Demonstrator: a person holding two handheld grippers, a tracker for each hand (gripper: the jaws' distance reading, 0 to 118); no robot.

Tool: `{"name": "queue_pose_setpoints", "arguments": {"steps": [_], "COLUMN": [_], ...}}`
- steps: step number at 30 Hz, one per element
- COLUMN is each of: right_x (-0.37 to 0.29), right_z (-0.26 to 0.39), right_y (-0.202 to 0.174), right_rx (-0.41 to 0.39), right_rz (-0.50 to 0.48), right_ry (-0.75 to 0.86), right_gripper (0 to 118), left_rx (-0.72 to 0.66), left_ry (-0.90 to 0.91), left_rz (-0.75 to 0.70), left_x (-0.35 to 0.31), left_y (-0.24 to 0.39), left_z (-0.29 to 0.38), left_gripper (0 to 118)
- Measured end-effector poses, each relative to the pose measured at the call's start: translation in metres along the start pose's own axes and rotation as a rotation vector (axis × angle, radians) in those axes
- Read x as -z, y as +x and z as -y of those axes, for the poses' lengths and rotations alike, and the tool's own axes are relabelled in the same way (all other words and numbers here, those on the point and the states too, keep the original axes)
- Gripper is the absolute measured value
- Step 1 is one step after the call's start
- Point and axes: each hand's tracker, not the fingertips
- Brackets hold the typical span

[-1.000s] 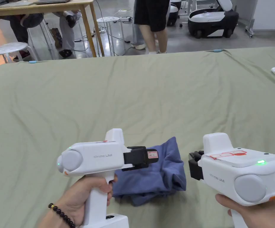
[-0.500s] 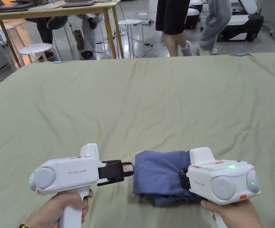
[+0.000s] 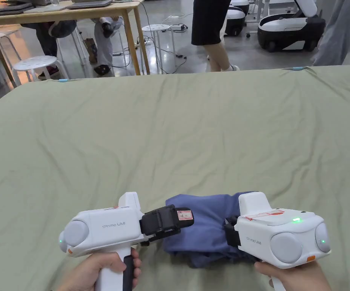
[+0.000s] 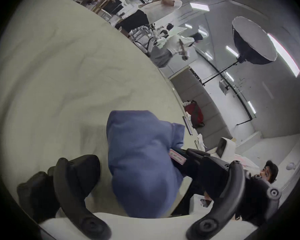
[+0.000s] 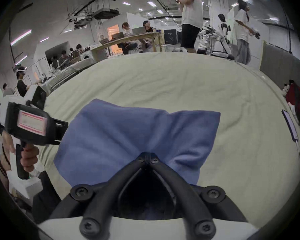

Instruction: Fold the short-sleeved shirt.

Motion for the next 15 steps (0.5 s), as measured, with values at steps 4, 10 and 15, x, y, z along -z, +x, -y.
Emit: {"name": "queue_pose_setpoints", "arguments": {"steps": [4, 10, 15], "right_x": [0.001, 0.005, 0.002], "right_z": [0.000, 0.003, 0.001], "right_y": [0.005, 0.009, 0.006], "right_rx": [0.014, 0.027, 0.028], "right_rz": [-0.015, -0.016, -0.016], "right_ry": [0.000, -0.009, -0.014], "right_gripper": [0, 0, 0], "left_rx": [-0.037, -0.017, 0.039], "left_ry": [-0.024, -0.032, -0.037], "left_rz": [0.018, 0.056, 0.032], "left_x": [0.023, 0.033, 0.029], "left_y": [-0.003, 0.003, 0.005], "left_z": [0.002, 0.008, 0.007], "left_gripper": [82, 33, 32]}}
